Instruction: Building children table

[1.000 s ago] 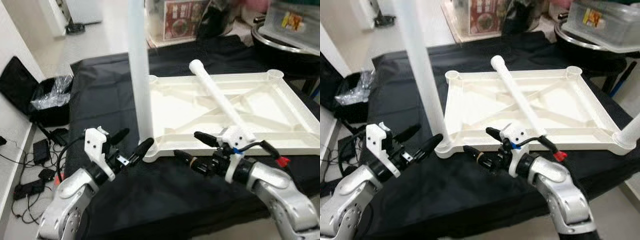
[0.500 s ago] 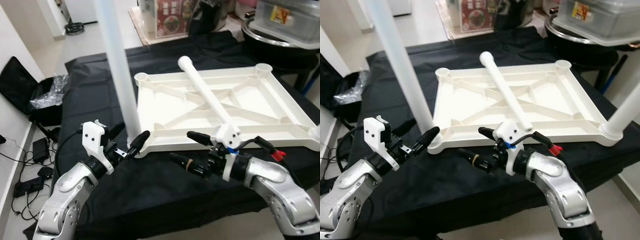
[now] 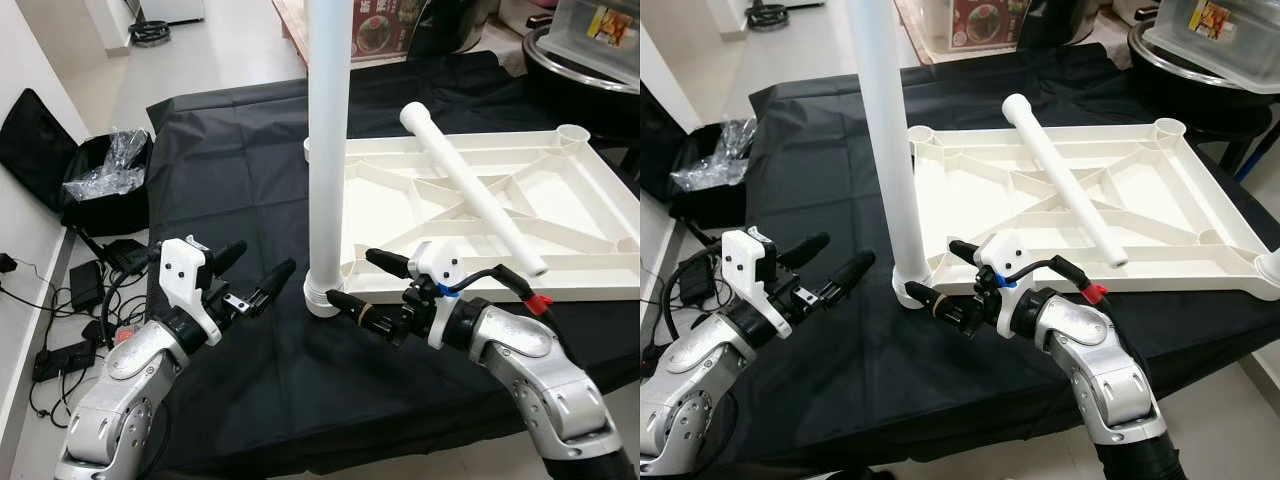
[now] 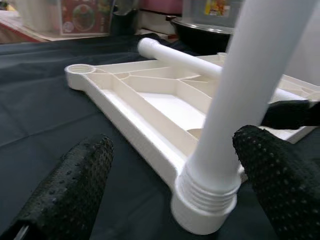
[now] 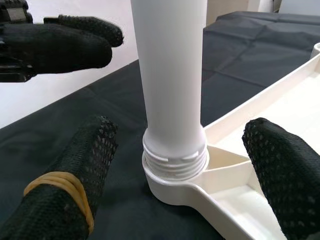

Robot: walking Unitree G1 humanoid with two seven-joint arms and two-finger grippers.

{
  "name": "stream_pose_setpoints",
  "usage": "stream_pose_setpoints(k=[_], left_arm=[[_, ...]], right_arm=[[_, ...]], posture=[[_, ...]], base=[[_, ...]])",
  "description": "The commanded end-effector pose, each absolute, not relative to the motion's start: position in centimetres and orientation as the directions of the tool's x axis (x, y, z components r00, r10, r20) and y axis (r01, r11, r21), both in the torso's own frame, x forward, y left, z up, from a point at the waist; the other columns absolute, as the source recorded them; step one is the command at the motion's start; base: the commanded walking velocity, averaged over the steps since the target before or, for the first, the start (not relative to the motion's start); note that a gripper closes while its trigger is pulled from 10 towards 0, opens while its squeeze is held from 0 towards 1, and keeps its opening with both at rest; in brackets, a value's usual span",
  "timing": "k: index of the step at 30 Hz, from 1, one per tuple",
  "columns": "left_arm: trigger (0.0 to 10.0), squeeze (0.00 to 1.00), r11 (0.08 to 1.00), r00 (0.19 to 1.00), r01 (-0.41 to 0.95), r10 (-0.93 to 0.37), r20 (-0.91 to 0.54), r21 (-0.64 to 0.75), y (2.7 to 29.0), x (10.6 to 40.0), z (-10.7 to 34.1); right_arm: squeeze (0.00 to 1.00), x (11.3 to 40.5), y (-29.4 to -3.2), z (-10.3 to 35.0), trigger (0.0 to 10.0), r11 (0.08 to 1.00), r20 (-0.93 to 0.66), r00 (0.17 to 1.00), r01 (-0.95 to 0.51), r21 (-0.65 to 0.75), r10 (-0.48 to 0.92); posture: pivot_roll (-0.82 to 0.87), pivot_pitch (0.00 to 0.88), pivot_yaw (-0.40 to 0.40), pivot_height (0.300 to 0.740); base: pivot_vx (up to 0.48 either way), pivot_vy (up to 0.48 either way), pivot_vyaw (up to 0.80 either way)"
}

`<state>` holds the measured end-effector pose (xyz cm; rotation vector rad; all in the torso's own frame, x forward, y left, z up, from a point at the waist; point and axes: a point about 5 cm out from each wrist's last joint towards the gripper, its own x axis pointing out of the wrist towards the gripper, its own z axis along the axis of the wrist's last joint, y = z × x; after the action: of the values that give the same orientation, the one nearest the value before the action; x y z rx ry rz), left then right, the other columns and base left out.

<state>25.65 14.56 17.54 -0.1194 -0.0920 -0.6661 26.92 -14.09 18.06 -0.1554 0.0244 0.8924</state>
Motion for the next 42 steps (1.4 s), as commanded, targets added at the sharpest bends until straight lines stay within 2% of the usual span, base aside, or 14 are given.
stream_pose_setpoints(k=[1, 7, 14, 20, 22, 23, 24, 25, 26, 27, 37, 40, 41, 42], left_arm=[[10.0, 0.00, 0.759, 0.763, 0.646, -0.638, 0.108, -0.083, 14.3, 25.3, 17.4], [10.0, 0.00, 0.729, 0.733, 0.680, -0.674, 0.091, -0.079, 13.9, 24.7, 17.4], [10.0, 0.00, 0.725, 0.729, 0.685, -0.679, 0.086, -0.076, 13.7, 24.4, 17.3], [10.0, 0.00, 0.757, 0.759, 0.650, -0.646, 0.080, -0.066, 14.2, 24.5, 17.3], [10.0, 0.00, 0.795, 0.797, 0.603, -0.597, 0.087, -0.065, 14.8, 25.0, 17.3], [10.0, 0.00, 0.821, 0.823, 0.567, -0.561, 0.091, -0.065, 15.3, 25.3, 17.3], [10.0, 0.00, 0.836, 0.838, 0.544, -0.538, 0.093, -0.066, 15.5, 25.5, 17.3], [10.0, 0.00, 0.846, 0.848, 0.529, -0.522, 0.094, -0.070, 15.8, 25.5, 17.3], [10.0, 0.00, 0.851, 0.853, 0.520, -0.513, 0.095, -0.074, 15.9, 25.6, 17.3], [10.0, 0.00, 0.851, 0.853, 0.520, -0.514, 0.093, -0.073, 16.0, 25.4, 17.1], [10.0, 0.00, 0.929, 0.930, 0.367, -0.365, 0.041, -0.052, 18.6, 25.4, 15.5], [10.0, 0.00, 0.944, 0.945, 0.328, -0.327, 0.034, -0.041, 19.0, 25.5, 15.3], [10.0, 0.00, 0.960, 0.960, 0.279, -0.278, 0.022, -0.032, 19.6, 25.7, 15.0], [10.0, 0.00, 0.960, 0.960, 0.279, -0.278, 0.022, -0.032, 19.6, 25.7, 15.0]], right_arm=[[0.00, 27.0, -13.8, 17.8, 10.0, 0.613, -0.089, 0.624, -0.780, -0.130, 0.776], [0.00, 28.8, -11.5, 17.7, 10.0, 0.558, -0.091, 0.575, -0.814, -0.162, 0.813], [0.00, 30.8, -10.0, 18.5, 10.0, 0.584, -0.061, 0.603, -0.790, -0.190, 0.796], [0.00, 31.0, -9.3, 19.2, 10.0, 0.572, -0.032, 0.588, -0.797, -0.194, 0.809], [0.00, 31.2, -9.0, 19.4, 10.0, 0.572, -0.022, 0.587, -0.796, -0.197, 0.809], [0.00, 31.2, -8.9, 19.4, 8.4, 0.571, -0.018, 0.586, -0.797, -0.198, 0.810], [0.00, 31.2, -8.9, 19.4, 4.0, 0.570, -0.016, 0.585, -0.797, -0.199, 0.811], [0.00, 31.3, -8.8, 19.5, 1.0, 0.569, -0.013, 0.584, -0.797, -0.203, 0.812], [0.00, 31.3, -8.7, 19.5, 1.0, 0.569, -0.011, 0.583, -0.796, -0.207, 0.812], [0.00, 31.3, -8.6, 19.5, 0.0, 0.567, -0.008, 0.581, -0.797, -0.210, 0.814], [0.00, 31.1, -8.0, 20.0, 0.0, 0.559, 0.009, 0.572, -0.799, -0.222, 0.820], [0.00, 31.2, -7.9, 20.0, 0.0, 0.581, 0.000, 0.597, -0.781, -0.229, 0.802], [0.00, 31.3, -7.8, 19.8, 0.0, 0.630, -0.014, 0.650, -0.740, -0.236, 0.759], [0.00, 31.3, -7.8, 19.8, 0.0, 0.630, -0.014, 0.650, -0.740, -0.236, 0.759]], posture=[[-0.04, 0.157, 0.024, 0.740], [-0.03, 0.168, 0.031, 0.740], [-0.02, 0.176, 0.030, 0.740], [-0.01, 0.181, 0.026, 0.740], [-0.01, 0.182, 0.025, 0.740], [-0.01, 0.178, 0.023, 0.740], [-0.01, 0.178, 0.023, 0.740], [-0.01, 0.175, 0.023, 0.740], [-0.01, 0.174, 0.023, 0.740], [-0.01, 0.173, 0.022, 0.740], [-0.01, 0.168, 0.015, 0.740], [-0.01, 0.169, 0.015, 0.740], [-0.02, 0.168, 0.014, 0.740], [-0.02, 0.168, 0.014, 0.740]], base=[[0.000, 0.000, 0.00], [0.000, 0.000, 0.00], [0.000, 0.000, 0.00], [0.000, 0.000, 0.00], [0.000, 0.000, 0.00], [0.000, 0.000, 0.00], [0.000, 0.000, 0.00], [0.000, 0.000, 0.00], [0.000, 0.000, 0.00], [0.000, 0.000, 0.00], [0.000, 0.000, 0.00], [0.000, 0.000, 0.00], [0.000, 0.000, 0.00], [0.000, 0.000, 0.00]])
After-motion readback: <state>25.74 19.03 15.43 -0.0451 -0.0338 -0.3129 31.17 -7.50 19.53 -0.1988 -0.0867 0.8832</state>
